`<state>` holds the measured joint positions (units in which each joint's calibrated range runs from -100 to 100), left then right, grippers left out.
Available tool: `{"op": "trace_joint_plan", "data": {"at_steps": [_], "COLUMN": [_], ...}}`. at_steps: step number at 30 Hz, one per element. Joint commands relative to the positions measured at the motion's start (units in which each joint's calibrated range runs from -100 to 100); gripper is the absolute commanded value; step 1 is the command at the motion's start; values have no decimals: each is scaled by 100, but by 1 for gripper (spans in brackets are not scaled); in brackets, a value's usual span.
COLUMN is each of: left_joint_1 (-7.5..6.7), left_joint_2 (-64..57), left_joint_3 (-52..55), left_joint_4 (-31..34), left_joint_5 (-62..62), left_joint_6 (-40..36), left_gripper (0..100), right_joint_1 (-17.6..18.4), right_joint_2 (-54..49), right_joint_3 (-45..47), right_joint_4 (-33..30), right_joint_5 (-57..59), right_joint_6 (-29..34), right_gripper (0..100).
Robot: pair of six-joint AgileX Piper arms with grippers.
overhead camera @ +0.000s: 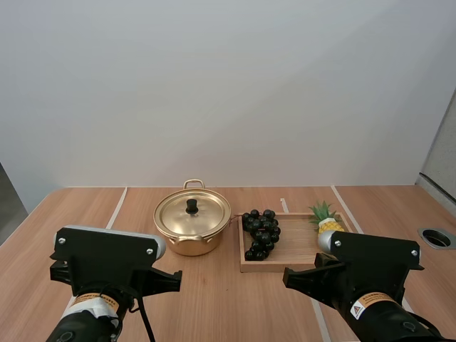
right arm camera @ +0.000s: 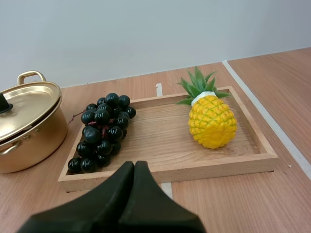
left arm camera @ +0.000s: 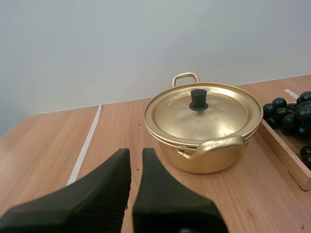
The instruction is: Open the pot, put the grape inside, and close it
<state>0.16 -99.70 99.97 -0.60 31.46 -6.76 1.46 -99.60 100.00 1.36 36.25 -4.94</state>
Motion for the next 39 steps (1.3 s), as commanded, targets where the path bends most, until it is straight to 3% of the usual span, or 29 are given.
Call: {"op": "trace_joint_plan", "data": {"at_steps": [1,25,29,39], "left_joint_1": [-13,-13,-13,-13], "left_joint_2": [-30,-30,-30,-30], "left_joint_3": [3,3,3,3], "left_joint_4": [8,8,8,8], "left_joint_5": [-1201,-1201,-1201,-1201], "left_joint_6": [-38,-38,-38,-38], "left_gripper": [18,18,18,18], "right_joint_1": [-19,-19,-19,-19], "right_joint_2": [-40,-40,-40,-40], "right_joint_3": [0,0,0,0], "right_joint_4": [-1265,-1255,-970,-1684], "right_joint_5": [-1700,-1700,-1700,-1775], "right_joint_6": [-30,-30,-30,-30], "right_gripper": [0,0,0,0]}}
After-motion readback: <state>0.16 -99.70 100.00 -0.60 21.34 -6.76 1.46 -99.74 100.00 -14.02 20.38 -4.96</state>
